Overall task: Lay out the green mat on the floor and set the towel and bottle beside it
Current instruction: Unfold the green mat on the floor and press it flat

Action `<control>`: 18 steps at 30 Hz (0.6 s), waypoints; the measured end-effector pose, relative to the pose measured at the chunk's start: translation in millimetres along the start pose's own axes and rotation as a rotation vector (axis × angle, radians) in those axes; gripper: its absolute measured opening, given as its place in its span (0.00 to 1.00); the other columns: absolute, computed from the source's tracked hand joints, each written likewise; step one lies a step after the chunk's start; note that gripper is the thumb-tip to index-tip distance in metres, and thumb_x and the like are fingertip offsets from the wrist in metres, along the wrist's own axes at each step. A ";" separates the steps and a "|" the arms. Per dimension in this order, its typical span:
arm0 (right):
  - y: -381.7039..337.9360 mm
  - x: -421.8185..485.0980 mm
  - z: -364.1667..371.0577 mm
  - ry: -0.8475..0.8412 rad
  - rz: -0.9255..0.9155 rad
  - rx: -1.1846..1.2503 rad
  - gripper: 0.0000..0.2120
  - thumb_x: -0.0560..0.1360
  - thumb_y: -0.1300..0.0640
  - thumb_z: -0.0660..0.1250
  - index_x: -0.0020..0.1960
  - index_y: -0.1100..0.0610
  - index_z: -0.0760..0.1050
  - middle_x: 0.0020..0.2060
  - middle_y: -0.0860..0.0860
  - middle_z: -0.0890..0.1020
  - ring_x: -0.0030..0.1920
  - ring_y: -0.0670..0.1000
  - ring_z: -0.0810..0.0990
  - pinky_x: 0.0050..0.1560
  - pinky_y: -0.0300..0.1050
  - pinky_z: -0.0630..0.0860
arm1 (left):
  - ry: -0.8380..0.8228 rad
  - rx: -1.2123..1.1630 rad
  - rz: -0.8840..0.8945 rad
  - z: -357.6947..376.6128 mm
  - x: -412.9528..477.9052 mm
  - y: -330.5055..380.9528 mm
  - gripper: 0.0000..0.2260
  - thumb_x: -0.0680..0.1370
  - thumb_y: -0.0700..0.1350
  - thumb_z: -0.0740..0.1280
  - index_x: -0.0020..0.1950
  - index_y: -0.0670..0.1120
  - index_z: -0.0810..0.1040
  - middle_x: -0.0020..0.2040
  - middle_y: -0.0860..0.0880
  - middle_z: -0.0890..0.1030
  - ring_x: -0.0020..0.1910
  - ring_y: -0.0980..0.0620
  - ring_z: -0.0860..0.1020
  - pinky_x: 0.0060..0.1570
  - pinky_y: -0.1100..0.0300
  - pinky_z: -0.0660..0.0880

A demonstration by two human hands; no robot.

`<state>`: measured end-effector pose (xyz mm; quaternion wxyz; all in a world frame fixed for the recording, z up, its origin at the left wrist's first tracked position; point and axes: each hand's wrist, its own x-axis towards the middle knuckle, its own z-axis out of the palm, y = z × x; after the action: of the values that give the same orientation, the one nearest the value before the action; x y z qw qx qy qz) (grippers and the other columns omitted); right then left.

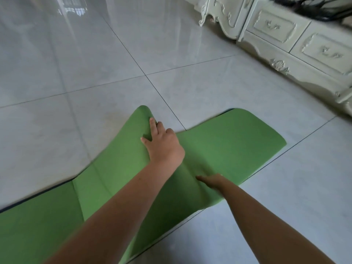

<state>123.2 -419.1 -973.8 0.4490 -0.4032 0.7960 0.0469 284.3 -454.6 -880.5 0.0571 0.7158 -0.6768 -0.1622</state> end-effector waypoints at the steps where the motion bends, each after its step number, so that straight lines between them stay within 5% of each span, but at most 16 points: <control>1: 3.5 2.6 1.1 -0.035 0.047 0.094 0.39 0.73 0.39 0.64 0.73 0.63 0.59 0.73 0.60 0.61 0.72 0.61 0.62 0.72 0.53 0.61 | 0.001 0.002 -0.001 -0.4 -0.3 -0.2 0.16 0.76 0.43 0.61 0.62 0.41 0.70 0.76 0.44 0.52 0.76 0.45 0.39 0.69 0.34 0.52; 4: 12.6 7.3 2.2 -0.165 0.213 0.520 0.34 0.74 0.45 0.67 0.73 0.60 0.60 0.72 0.60 0.63 0.70 0.62 0.65 0.64 0.56 0.69 | 0.007 0.013 -0.004 -0.8 -2.7 -1.0 0.15 0.76 0.43 0.59 0.61 0.40 0.70 0.76 0.45 0.53 0.76 0.46 0.39 0.68 0.33 0.54; 7: 23.2 13.6 0.0 -0.016 0.250 0.723 0.25 0.73 0.53 0.69 0.66 0.62 0.68 0.62 0.57 0.75 0.61 0.57 0.75 0.62 0.51 0.73 | 0.026 0.005 -0.009 -3.2 -4.2 -1.9 0.16 0.76 0.43 0.59 0.62 0.40 0.70 0.75 0.45 0.54 0.76 0.46 0.40 0.67 0.33 0.56; 11: 32.6 18.7 -19.5 0.167 0.247 1.131 0.18 0.71 0.62 0.71 0.58 0.62 0.70 0.44 0.56 0.78 0.39 0.53 0.76 0.29 0.41 0.74 | 0.041 -0.011 -0.054 -12.3 0.4 -10.3 0.18 0.77 0.45 0.59 0.65 0.39 0.68 0.75 0.45 0.55 0.77 0.47 0.41 0.66 0.33 0.60; 18: 24.1 17.4 -51.9 0.577 0.098 1.180 0.23 0.73 0.65 0.63 0.66 0.60 0.62 0.59 0.58 0.73 0.48 0.56 0.71 0.48 0.46 0.72 | -0.023 0.021 -0.097 -15.5 5.9 -10.3 0.20 0.78 0.47 0.58 0.68 0.39 0.65 0.76 0.46 0.52 0.76 0.46 0.39 0.65 0.32 0.60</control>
<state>66.8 -436.0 -963.1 0.3605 -0.0489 0.7941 -0.4870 299.1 -461.8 -870.0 0.0340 0.7465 -0.6435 -0.1658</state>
